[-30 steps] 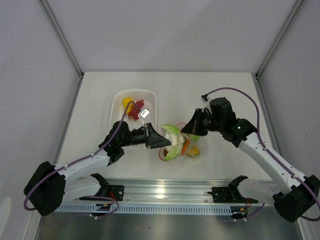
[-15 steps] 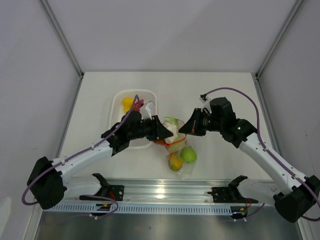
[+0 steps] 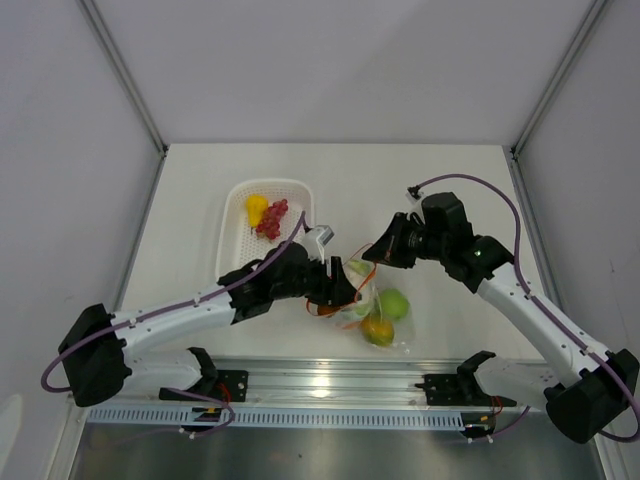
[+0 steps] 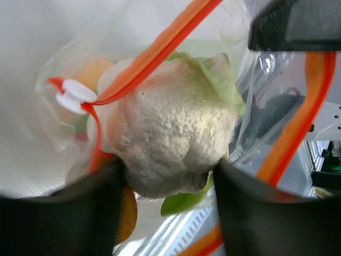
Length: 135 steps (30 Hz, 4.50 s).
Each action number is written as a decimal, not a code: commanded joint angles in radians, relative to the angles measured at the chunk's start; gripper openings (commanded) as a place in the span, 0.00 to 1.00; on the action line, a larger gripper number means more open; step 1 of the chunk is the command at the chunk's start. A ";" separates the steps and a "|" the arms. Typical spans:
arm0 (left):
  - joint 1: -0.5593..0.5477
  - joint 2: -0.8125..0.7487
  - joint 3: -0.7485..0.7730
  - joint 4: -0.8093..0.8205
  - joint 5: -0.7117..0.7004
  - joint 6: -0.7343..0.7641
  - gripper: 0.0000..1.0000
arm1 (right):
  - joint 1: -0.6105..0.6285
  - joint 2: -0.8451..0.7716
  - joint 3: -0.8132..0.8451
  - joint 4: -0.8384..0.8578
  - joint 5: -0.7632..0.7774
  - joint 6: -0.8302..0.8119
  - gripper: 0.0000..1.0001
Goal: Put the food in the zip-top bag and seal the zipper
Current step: Place the fake vegetable in the zipper food storage bag, then adjust the zipper food storage bag at the center of the board.
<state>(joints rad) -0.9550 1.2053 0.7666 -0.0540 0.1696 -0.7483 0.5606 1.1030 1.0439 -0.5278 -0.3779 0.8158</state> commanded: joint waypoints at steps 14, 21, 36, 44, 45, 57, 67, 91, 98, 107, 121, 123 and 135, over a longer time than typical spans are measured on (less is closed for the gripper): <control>-0.010 -0.309 0.119 -0.377 -0.349 0.139 0.98 | -0.018 -0.029 0.019 0.005 -0.035 -0.046 0.00; -0.010 -0.245 0.050 -0.400 -0.380 0.132 0.66 | -0.016 -0.031 0.030 0.014 -0.044 -0.049 0.00; -0.010 -0.101 -0.015 -0.296 -0.334 0.109 0.52 | -0.021 -0.054 0.041 -0.008 -0.044 -0.061 0.00; -0.010 -0.010 -0.013 -0.230 -0.280 0.096 0.40 | -0.022 -0.060 0.044 -0.017 -0.041 -0.064 0.00; -0.010 -0.004 -0.010 -0.227 -0.275 0.096 0.36 | -0.022 -0.060 0.044 -0.017 -0.039 -0.064 0.00; -0.008 -0.016 0.343 -0.354 -0.105 0.176 0.01 | -0.034 -0.045 0.068 -0.233 0.304 -0.231 0.00; -0.002 0.045 0.401 -0.359 -0.041 0.118 0.01 | -0.039 -0.134 0.154 -0.298 0.289 -0.264 0.00; -0.042 0.095 0.159 -0.259 -0.105 0.060 0.80 | -0.082 -0.118 0.071 -0.233 0.171 -0.248 0.00; -0.042 0.163 0.165 -0.296 -0.211 0.058 0.75 | -0.082 -0.127 0.079 -0.245 0.168 -0.250 0.00; -0.042 0.217 0.194 -0.245 -0.179 0.041 0.53 | -0.082 -0.137 0.081 -0.258 0.172 -0.251 0.00; -0.028 -0.038 0.043 -0.133 -0.278 0.015 0.22 | -0.085 -0.140 0.067 -0.255 0.177 -0.256 0.00; -0.008 -0.026 0.063 -0.141 -0.253 0.012 0.22 | -0.085 -0.138 0.068 -0.253 0.172 -0.253 0.00; 0.036 0.204 0.212 -0.236 -0.177 -0.020 0.45 | -0.085 -0.138 0.090 -0.268 0.180 -0.256 0.00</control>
<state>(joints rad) -0.9264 1.3823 0.9451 -0.2733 -0.0376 -0.7452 0.4801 0.9863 1.0904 -0.8124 -0.1921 0.5568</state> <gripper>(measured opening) 0.455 0.003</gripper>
